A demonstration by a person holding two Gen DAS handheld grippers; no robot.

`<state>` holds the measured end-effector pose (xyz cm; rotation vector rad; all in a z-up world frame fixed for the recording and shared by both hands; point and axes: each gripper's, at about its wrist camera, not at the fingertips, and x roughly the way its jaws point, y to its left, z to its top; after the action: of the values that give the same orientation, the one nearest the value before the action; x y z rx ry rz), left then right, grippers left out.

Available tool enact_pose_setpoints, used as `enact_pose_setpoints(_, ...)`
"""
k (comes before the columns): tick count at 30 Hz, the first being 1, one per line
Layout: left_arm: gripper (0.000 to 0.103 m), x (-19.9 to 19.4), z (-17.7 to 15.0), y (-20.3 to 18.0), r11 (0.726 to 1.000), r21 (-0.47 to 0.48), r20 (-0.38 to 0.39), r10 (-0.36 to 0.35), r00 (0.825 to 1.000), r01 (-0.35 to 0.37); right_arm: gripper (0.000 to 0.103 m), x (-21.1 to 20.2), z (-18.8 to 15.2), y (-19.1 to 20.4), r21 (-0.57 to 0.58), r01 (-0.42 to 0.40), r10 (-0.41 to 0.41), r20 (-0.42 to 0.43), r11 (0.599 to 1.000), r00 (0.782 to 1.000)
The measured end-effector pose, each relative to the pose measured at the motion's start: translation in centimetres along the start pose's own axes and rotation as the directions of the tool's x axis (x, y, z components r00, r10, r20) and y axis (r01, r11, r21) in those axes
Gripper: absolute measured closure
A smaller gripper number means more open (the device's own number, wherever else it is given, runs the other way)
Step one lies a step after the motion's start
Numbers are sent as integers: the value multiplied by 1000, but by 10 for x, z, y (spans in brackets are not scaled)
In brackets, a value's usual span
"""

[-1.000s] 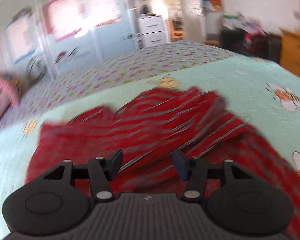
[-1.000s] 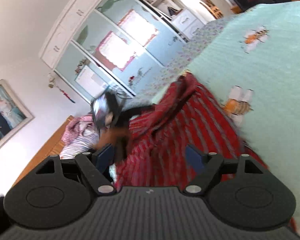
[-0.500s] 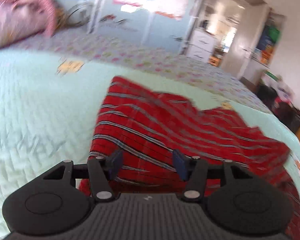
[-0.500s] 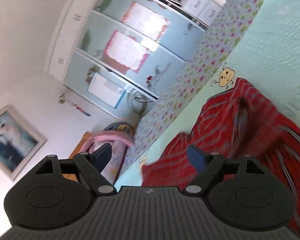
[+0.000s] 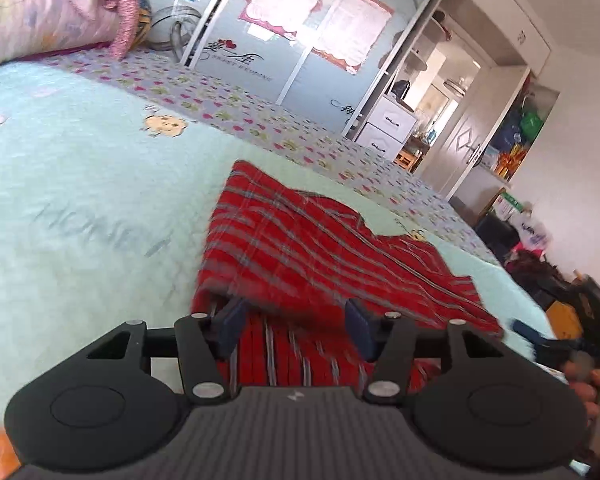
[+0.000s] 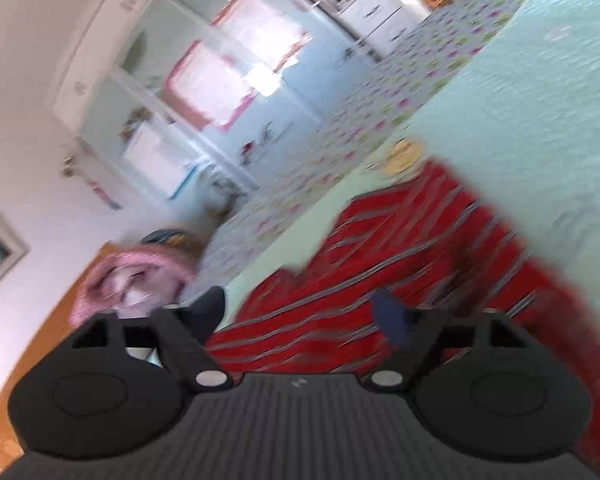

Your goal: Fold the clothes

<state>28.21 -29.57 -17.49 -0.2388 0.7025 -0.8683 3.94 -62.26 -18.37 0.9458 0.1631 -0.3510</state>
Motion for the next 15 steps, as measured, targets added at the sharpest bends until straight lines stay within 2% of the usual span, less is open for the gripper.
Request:
enact_pose_setpoints(2,45,-28,-14,11,999,-34,-11,7,1000,-7,19,16,-11,-1,42,-18,21,-72,999,997)
enact_pose_setpoints(3,44,-41,-23,15,999,-46,-11,10,1000,-11,19,25,-14,-6,46,13,-8,-106,999,994)
enact_pose_setpoints(4,44,-52,-31,19,998,-57,-8,15,1000,-15,20,34,-19,-15,51,88,-80,-147,995,986)
enact_pose_setpoints(5,44,-62,-38,23,998,-65,-2,20,1000,-20,35,39,-23,-25,74,179,-164,-175,981,971)
enact_pose_setpoints(6,43,-69,-45,26,997,-74,6,19,1000,-18,39,37,-25,-30,102,226,-206,-177,969,962)
enact_pose_setpoints(8,43,-75,-57,32,995,-101,27,-13,1000,16,39,22,-26,-11,74,197,-190,-94,978,977)
enact_pose_setpoints(10,43,-72,-64,35,990,-122,46,-62,997,67,32,19,-31,22,0,115,-115,-52,993,992)
enact_pose_setpoints(11,43,-69,-66,36,988,-122,44,-88,995,93,24,27,-37,35,3,67,-67,-82,998,994)
enact_pose_setpoints(13,43,-63,-67,39,984,-116,40,-129,991,133,22,49,-53,54,23,-7,10,-149,1000,989)
enact_pose_setpoints(14,43,-62,-68,42,982,-116,43,-143,989,147,22,62,-64,59,32,-16,22,-179,999,984)
enact_pose_setpoints(15,43,-61,-69,47,981,-119,47,-148,988,153,22,76,-74,57,26,8,-3,-206,1000,979)
